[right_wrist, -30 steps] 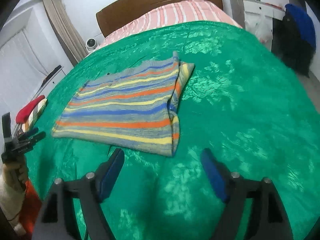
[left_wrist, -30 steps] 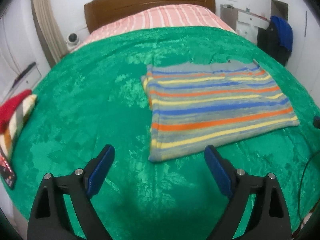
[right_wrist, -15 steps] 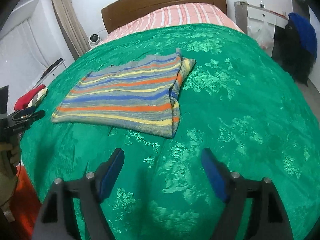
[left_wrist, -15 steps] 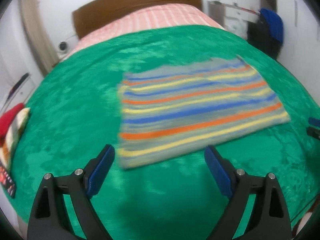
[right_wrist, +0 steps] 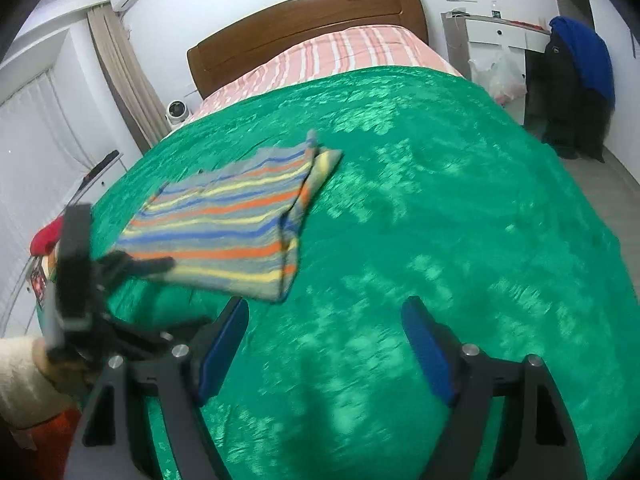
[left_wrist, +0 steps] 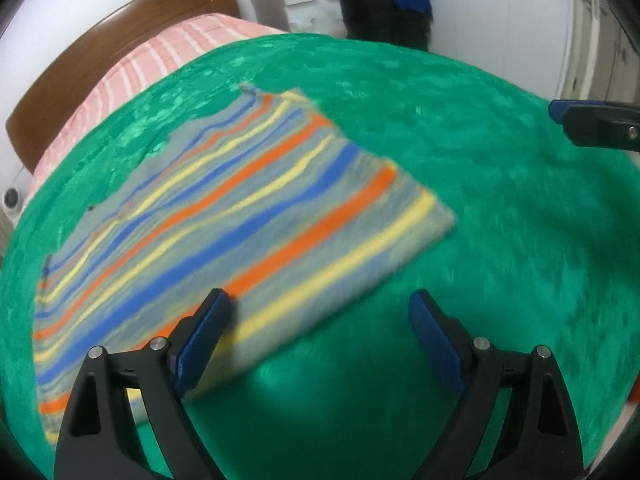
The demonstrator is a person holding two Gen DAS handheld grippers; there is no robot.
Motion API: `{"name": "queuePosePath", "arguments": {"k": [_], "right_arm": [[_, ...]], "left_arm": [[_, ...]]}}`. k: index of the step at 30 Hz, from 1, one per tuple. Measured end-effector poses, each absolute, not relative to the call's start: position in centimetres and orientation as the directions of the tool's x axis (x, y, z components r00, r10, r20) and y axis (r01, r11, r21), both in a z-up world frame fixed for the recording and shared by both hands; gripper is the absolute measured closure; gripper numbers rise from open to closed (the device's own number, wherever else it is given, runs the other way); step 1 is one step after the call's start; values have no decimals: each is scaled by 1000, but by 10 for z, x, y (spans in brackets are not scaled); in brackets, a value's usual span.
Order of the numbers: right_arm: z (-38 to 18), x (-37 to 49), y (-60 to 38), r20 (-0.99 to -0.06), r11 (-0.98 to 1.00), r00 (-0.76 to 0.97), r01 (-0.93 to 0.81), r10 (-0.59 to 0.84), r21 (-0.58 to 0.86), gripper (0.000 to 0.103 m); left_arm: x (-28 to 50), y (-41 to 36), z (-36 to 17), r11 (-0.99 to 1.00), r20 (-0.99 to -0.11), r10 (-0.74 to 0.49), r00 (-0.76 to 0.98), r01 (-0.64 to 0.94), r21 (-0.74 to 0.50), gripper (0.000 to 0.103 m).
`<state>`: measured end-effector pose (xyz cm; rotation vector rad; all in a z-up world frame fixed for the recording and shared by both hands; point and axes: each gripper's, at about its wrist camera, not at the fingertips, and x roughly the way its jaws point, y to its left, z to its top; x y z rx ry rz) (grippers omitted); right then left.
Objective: Fold small clothes
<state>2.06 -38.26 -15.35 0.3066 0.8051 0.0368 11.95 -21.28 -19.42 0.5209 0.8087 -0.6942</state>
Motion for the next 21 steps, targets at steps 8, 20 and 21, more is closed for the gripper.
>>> {"name": "queuePosePath", "arguments": {"k": [8, 20, 21], "right_arm": [[-164, 149, -424, -706, 870, 583, -2, 402, 493, 24], [-218, 302, -386, -729, 782, 435, 86, 528, 617, 94], [-206, 302, -378, -703, 766, 454, 64, 548, 639, 94]], "left_arm": [[110, -264, -201, 561, -769, -402, 497, 798, 222, 74], [159, -185, -148, 680, -647, -647, 405, 691, -247, 99], [165, -165, -139, 685, -620, -668, 411, 664, -299, 99]]}}
